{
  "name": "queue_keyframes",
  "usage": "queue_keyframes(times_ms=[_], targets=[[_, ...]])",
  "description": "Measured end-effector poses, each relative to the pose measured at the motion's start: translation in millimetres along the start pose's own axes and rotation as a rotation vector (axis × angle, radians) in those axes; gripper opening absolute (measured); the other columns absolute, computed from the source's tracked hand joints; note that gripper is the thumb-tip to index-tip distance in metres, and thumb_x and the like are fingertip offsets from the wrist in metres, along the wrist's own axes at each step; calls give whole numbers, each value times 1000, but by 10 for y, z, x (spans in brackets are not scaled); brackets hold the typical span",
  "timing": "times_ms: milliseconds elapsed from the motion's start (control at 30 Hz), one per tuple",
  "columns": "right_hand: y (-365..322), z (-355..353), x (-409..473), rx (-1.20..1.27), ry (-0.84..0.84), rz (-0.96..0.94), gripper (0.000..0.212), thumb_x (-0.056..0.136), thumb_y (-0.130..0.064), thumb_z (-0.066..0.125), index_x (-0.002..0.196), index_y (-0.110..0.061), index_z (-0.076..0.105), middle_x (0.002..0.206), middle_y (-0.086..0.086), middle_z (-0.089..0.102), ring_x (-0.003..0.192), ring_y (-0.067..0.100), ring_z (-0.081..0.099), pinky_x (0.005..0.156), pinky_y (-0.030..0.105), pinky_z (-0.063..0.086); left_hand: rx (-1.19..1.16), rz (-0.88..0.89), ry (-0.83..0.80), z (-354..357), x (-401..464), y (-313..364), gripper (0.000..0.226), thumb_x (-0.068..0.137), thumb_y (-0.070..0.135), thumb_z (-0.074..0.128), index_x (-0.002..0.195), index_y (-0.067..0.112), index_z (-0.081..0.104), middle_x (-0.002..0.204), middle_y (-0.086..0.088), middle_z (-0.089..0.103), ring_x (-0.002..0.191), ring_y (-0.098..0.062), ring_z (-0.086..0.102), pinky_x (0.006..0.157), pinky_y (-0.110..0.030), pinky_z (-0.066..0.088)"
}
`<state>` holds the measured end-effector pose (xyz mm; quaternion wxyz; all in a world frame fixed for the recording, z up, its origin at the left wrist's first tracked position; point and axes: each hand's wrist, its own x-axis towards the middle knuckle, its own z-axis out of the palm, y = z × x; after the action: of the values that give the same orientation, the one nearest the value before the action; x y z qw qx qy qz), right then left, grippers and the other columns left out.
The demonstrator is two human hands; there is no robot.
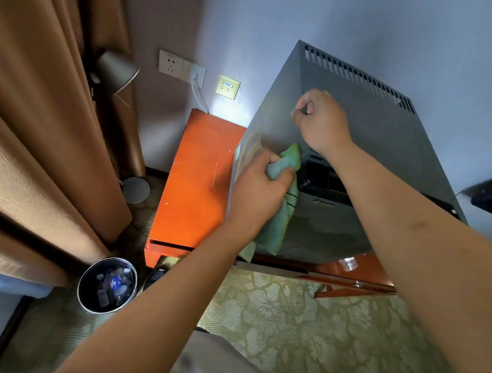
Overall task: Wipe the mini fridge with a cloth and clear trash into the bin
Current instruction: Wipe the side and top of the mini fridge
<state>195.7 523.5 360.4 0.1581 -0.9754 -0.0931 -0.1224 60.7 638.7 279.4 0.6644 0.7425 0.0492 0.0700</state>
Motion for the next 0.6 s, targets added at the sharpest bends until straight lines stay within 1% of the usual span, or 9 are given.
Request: queue_keyframes(times_ms=[67,167,267,333,400,500,533,600], targets=[[7,1,-1,-3,-5,4,4,91,-23,62,94,-21,63,89,-6,49,76,10,45,63,22,27,-13,-97,11,64,-80,-352,14,93,42,61,88,33,51,77,12,63,72,-4,59,65,-32,48],[14,1,8,-9,-12,16,3,92,-24,61,95,-23,62,90,-7,49,75,10,46,59,22,29,92,-229,-4,132,-116,-895,16,94,44,58,92,31,49,78,6,64,74,-17,63,65,-37,50],[1,-3,21,-37,-21,17,4,93,-26,60,95,-24,62,92,-6,50,76,10,46,55,10,28,182,-354,-56,139,-86,-1230,19,94,45,56,93,27,49,81,0,65,78,-28,64,63,-38,45],[-4,-10,14,-46,-26,18,5,92,-25,60,96,-23,62,92,-5,51,77,10,46,54,7,28,223,-401,-92,133,-102,-1372,21,94,43,56,91,24,48,80,-2,64,80,-31,64,63,-38,44],[-4,-14,3,-42,-33,16,5,92,-24,60,95,-22,63,92,-5,51,76,10,46,55,10,29,215,-412,-106,111,-130,-1419,20,94,42,58,90,24,50,79,-1,64,80,-29,65,65,-39,46],[-24,-35,0,-44,-42,16,4,92,-23,60,94,-23,63,92,-4,52,78,11,48,64,24,35,134,-329,-84,71,-48,-1285,21,91,46,62,92,26,57,80,4,66,79,-22,66,68,-39,50],[-28,-42,1,-55,-48,16,4,92,-22,60,92,-25,62,92,-4,52,78,10,48,66,25,36,84,-291,-68,66,18,-1196,21,89,46,64,91,25,59,81,5,67,79,-19,66,70,-39,51],[-44,-52,-8,-78,-65,10,5,91,-21,61,89,-26,62,92,-5,52,73,6,47,63,20,36,-37,-237,-28,56,178,-961,22,86,46,68,88,25,61,82,5,69,81,-17,66,72,-38,52]])
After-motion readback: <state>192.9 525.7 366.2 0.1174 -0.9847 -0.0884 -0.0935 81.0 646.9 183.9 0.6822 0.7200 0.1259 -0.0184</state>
